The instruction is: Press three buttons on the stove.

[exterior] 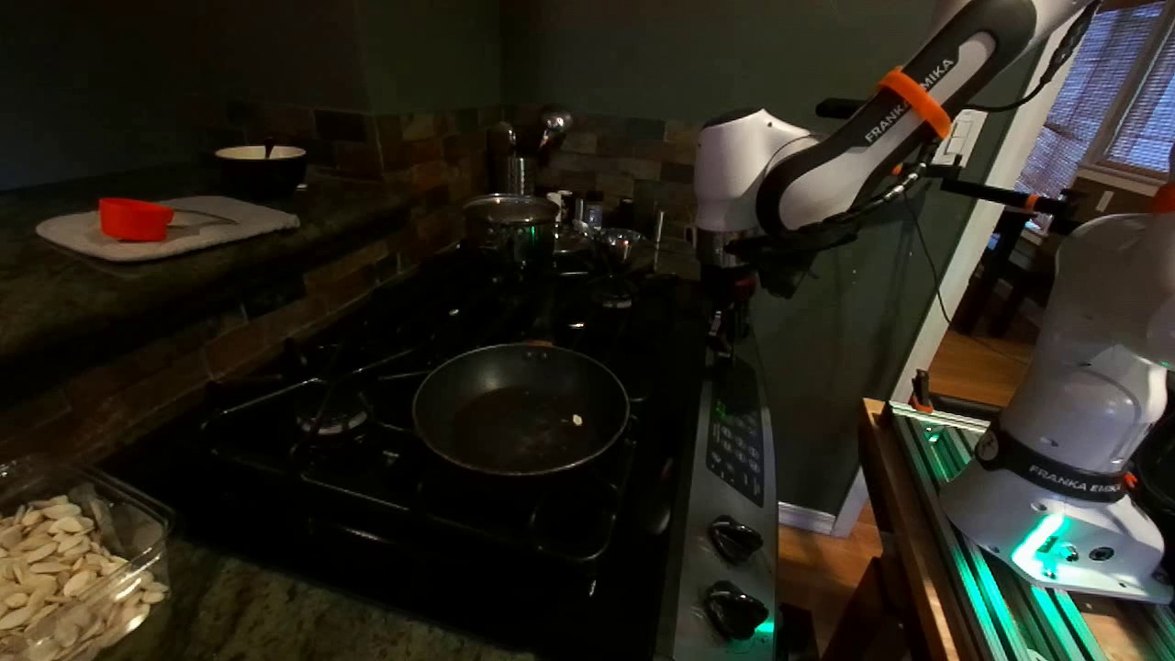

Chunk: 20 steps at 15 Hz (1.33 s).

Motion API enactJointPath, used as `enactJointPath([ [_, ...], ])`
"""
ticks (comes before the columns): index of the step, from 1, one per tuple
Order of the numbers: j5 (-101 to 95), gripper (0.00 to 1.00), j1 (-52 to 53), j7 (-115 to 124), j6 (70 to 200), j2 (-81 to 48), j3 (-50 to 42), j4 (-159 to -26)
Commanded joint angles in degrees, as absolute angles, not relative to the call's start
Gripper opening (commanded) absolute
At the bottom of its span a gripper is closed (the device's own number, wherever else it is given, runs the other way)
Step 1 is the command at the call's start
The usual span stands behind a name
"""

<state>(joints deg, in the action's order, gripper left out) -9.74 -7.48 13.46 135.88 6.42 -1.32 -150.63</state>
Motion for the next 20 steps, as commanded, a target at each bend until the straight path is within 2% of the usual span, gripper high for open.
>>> enactJointPath([
  [1, -8.5, 0.0, -6.7, 12.9, 137.1, 4.8, -2.2, -149.8],
  [9, -6.8, 0.0, -5.8, 14.4, 141.2, 3.3, -1.6, -150.1],
  [20, -10.7, 0.0, -5.6, 12.4, 121.3, 12.1, -1.3, -150.5],
])
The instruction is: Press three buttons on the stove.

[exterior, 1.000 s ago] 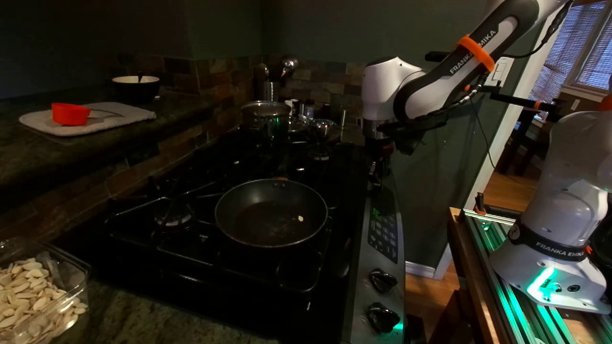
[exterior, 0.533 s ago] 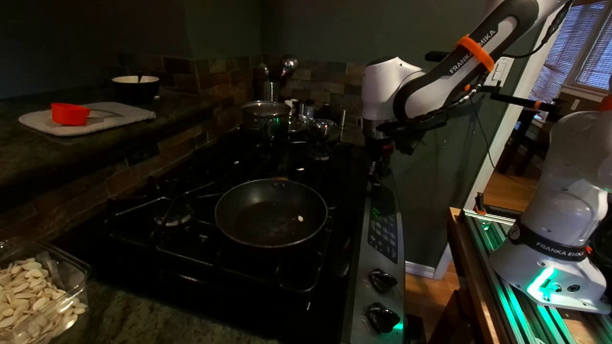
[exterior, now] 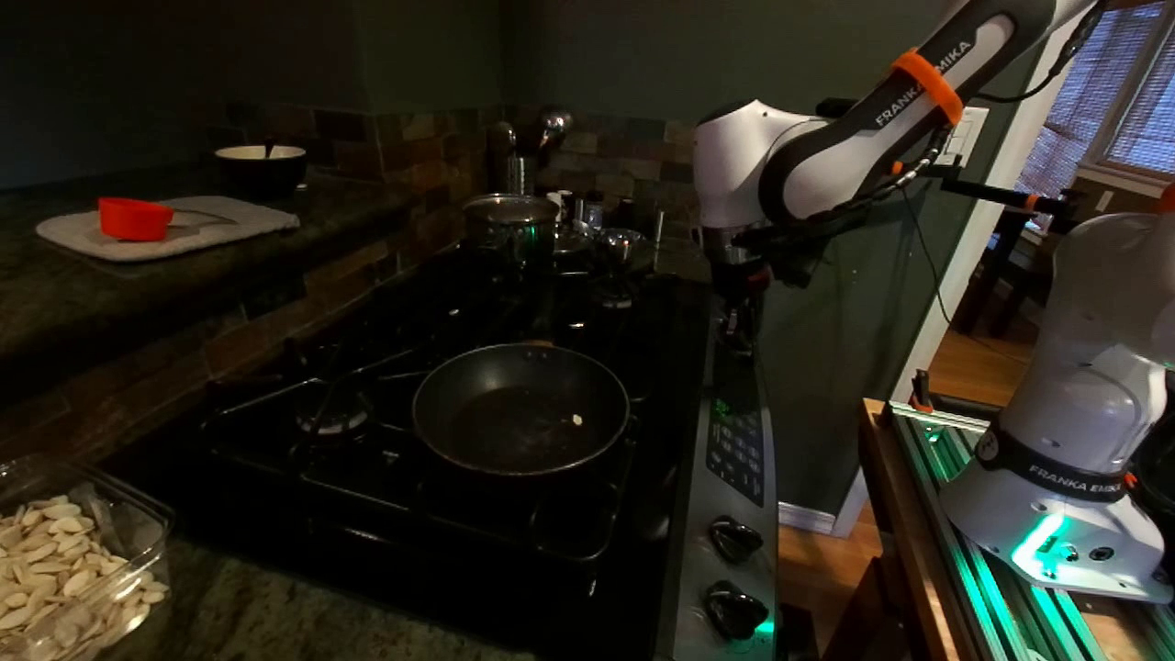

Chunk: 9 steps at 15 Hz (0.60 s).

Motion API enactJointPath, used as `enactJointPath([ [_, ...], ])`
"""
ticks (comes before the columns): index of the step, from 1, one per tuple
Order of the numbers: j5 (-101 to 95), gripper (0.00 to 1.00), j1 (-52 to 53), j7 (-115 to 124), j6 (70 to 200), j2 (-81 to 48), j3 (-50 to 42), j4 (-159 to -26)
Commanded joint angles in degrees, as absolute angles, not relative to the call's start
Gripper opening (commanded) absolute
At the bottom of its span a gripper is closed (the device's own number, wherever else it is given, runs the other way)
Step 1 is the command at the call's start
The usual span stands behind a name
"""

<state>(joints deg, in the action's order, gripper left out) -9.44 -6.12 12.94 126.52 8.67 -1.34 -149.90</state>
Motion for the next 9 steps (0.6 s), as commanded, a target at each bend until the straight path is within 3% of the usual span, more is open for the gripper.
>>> enactJointPath([
  [1, -11.0, 0.0, -5.7, 12.5, 119.9, 12.3, -1.4, -150.3],
  [9, -12.6, 0.0, -7.7, 9.1, 121.6, 7.2, -4.6, -149.5],
])
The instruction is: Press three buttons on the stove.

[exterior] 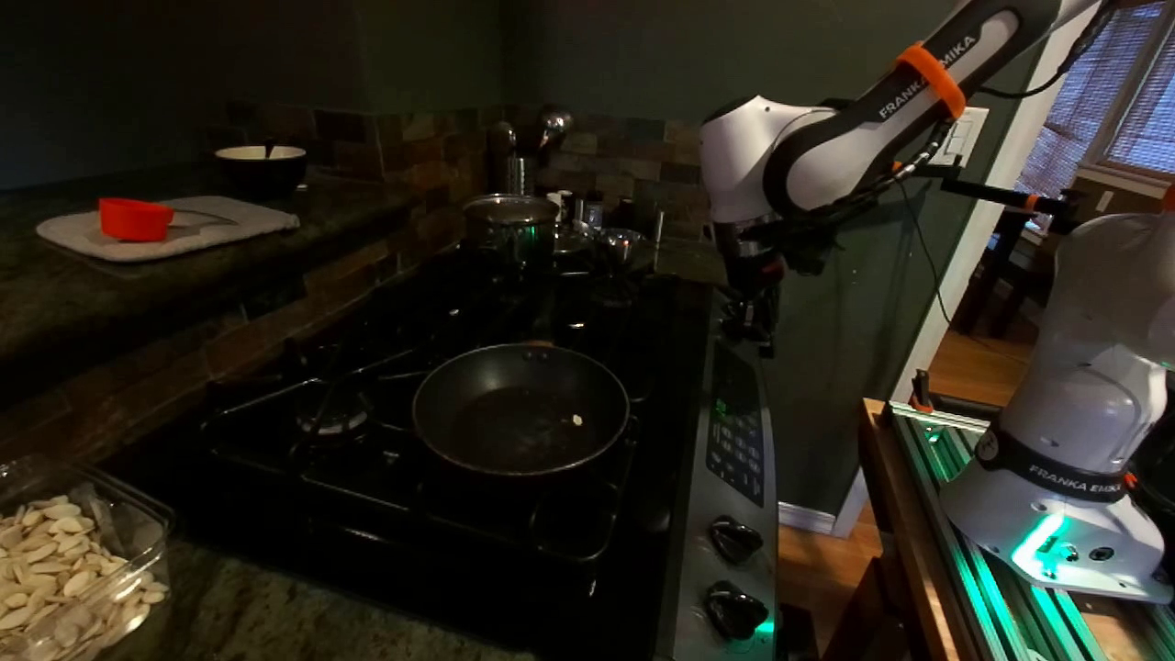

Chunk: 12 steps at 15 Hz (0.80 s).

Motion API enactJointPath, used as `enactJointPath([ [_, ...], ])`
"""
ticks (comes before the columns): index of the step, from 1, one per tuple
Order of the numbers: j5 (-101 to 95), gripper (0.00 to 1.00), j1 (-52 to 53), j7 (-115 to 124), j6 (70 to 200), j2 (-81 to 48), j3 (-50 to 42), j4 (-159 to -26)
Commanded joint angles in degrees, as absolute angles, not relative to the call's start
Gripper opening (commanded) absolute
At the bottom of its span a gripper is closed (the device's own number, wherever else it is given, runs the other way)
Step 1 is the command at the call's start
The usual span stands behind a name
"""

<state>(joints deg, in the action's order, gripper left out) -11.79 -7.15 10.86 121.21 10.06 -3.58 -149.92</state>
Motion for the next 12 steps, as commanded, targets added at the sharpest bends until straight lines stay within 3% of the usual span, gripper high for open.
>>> enactJointPath([
  [1, -12.6, 0.0, -7.8, 8.7, 121.5, 6.7, -4.8, -149.5],
  [12, -7.9, 0.0, -7.6, -0.8, 130.5, 1.4, -6.8, -149.8],
])
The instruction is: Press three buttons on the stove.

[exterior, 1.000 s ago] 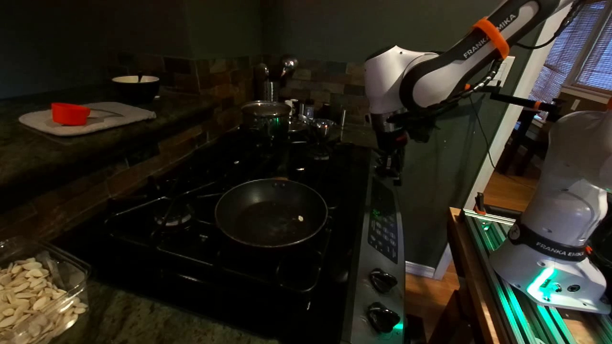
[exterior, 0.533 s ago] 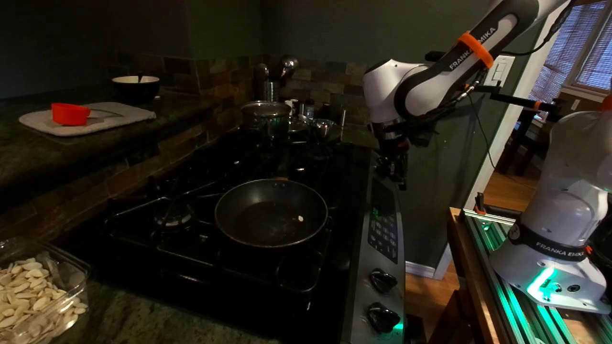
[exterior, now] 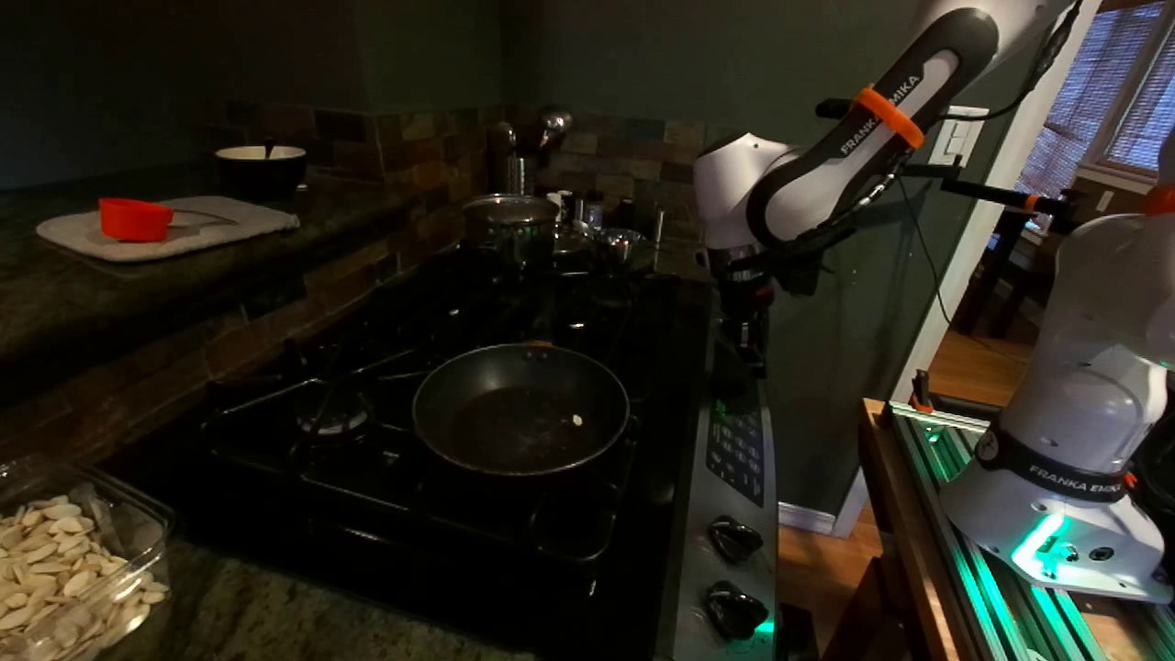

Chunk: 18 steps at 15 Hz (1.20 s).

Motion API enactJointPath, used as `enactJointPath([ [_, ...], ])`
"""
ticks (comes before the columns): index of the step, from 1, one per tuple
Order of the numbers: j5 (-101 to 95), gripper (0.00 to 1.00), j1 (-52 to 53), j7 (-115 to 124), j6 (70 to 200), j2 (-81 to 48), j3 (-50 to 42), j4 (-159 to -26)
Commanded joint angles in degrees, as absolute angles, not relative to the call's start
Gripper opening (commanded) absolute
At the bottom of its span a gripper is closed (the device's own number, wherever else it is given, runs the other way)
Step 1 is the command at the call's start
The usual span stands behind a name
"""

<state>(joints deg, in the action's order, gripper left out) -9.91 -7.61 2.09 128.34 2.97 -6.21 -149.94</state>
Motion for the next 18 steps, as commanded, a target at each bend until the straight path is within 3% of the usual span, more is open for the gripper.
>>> enactJointPath([
  [1, -7.2, 0.0, -7.5, -1.6, 130.6, 1.1, -6.8, -149.7],
  [14, -5.5, 0.0, -7.6, -1.5, 137.3, -0.5, -7.1, -150.5],
  [18, -8.3, 0.0, -7.4, 1.0, 131.1, 0.7, -6.7, -149.9],
])
